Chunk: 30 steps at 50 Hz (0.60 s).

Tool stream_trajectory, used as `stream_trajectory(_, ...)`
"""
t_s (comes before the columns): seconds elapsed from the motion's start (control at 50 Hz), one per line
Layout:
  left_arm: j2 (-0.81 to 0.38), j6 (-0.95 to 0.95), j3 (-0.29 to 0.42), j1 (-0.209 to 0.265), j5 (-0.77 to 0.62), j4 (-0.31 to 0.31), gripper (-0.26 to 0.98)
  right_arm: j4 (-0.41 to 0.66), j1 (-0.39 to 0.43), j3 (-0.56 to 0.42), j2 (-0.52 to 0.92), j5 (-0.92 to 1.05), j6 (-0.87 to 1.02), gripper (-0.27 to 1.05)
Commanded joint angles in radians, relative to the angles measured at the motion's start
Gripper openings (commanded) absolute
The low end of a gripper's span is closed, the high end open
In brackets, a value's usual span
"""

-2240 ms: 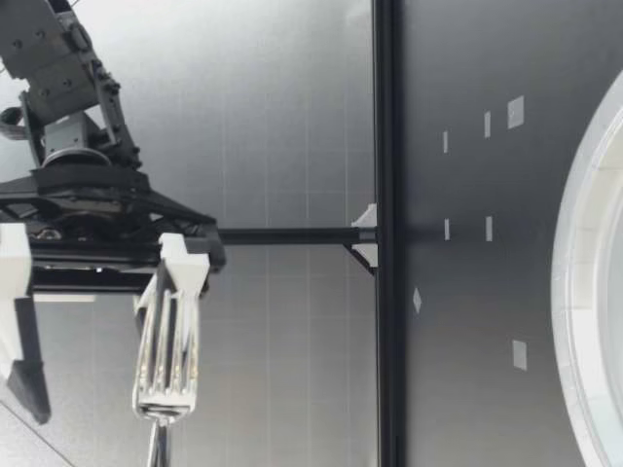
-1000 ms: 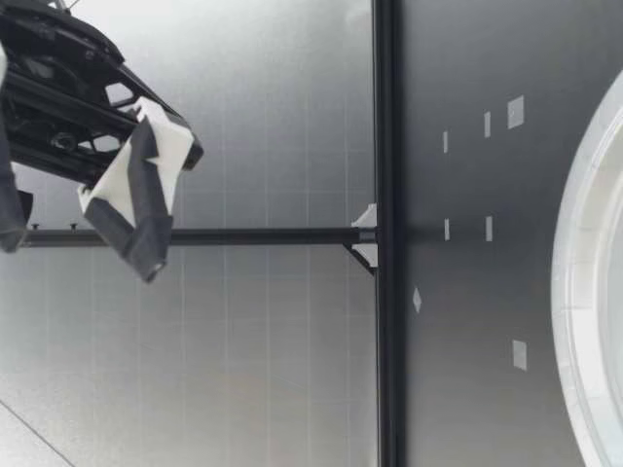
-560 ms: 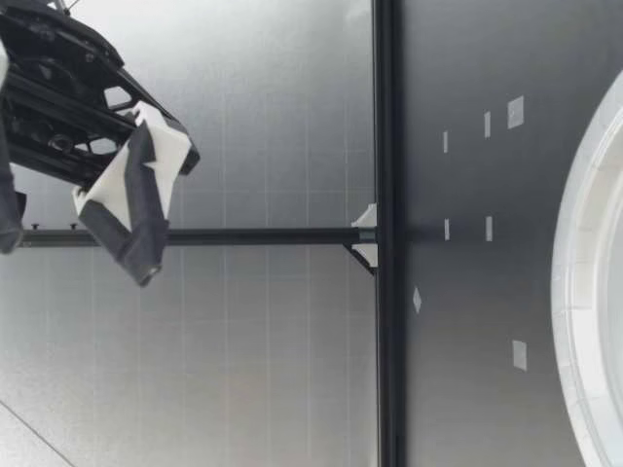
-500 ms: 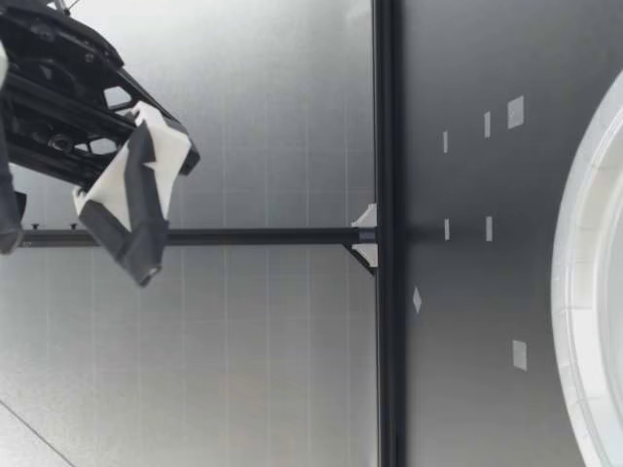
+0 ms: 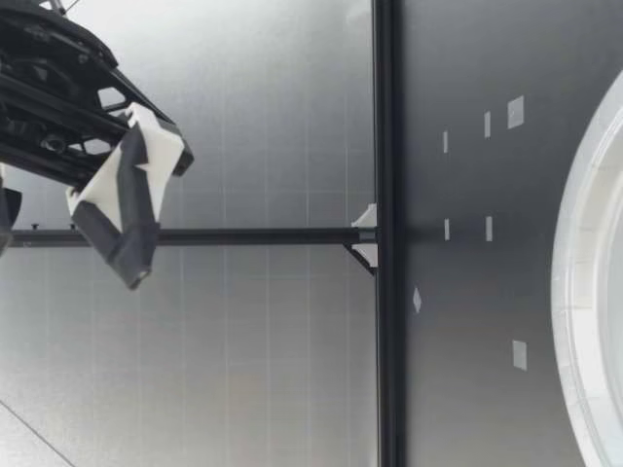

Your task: Pick up the fork and place it on the plate.

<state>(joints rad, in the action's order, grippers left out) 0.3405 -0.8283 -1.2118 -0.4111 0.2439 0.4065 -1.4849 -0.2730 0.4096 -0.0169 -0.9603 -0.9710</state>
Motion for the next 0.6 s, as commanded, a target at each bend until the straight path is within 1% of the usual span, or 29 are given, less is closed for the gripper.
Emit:
stream_trajectory(0.0, 0.012, 0.003, 0.006, -0.003, -0.003, -0.026, 0.10, -0.008, -0.002, -0.012, -0.034, 0.002, -0.002, 0.76)
stream_trajectory(0.2, 0.012, 0.005, 0.002, -0.003, 0.005, -0.037, 0.22, -0.015, -0.002, -0.012, -0.034, 0.002, -0.002, 0.76)
stream_trajectory(0.58, 0.006, 0.003, 0.006, -0.003, 0.069, -0.049, 0.47, -0.025, -0.002, -0.012, -0.034, 0.002, -0.002, 0.76)
